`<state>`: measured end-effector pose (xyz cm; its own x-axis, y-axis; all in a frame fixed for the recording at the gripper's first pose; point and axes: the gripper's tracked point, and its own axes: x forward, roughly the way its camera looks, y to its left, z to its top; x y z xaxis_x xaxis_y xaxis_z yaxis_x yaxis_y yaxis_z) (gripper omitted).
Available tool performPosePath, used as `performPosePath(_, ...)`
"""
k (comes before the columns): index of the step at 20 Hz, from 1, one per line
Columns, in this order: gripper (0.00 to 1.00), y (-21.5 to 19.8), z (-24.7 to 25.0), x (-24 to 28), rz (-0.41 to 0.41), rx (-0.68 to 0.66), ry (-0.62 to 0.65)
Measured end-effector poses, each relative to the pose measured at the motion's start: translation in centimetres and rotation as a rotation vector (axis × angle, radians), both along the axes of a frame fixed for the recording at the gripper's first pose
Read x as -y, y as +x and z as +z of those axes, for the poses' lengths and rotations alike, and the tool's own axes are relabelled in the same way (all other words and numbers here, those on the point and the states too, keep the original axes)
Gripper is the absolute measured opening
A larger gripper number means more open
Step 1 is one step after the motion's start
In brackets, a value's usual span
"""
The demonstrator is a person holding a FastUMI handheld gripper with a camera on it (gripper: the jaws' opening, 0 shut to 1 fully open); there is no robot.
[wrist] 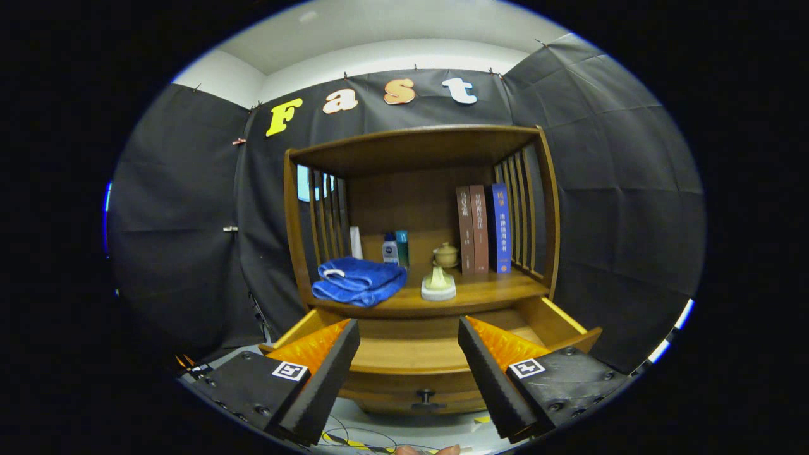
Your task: Pull open the drawer, take out the items inside it, and place them on the countertop above the cabinet.
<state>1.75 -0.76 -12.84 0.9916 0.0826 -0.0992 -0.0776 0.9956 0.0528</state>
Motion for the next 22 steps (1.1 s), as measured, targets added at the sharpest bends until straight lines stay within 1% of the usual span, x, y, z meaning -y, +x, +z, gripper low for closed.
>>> performPosePath(4,1.00,-0.3,-6.6,0.1,-0.018,-0.044,-0.029)
performPosePath(7,1.00,0.5,-10.2,0.7,-0.045,-0.062,-0.054)
performPosePath(9,1.00,1.2,-12.3,0.8,-0.050,-0.091,-0.036)
performPosePath(10,1.00,2.5,-13.9,0.9,-0.054,-0.100,-0.032)
performPosePath(15,1.00,4.1,-15.7,0.6,-0.050,-0.117,-0.060)
performPosePath(16,1.00,4.2,-15.9,0.9,-0.066,-0.121,-0.072)
performPosePath(17,1.00,4.1,-15.6,1.0,-0.072,-0.105,-0.076)
performPosePath(18,0.98,4.2,-15.7,0.9,-0.077,-0.101,-0.089)
performPosePath(22,0.98,4.3,-15.7,0.9,-0.083,-0.094,-0.094)
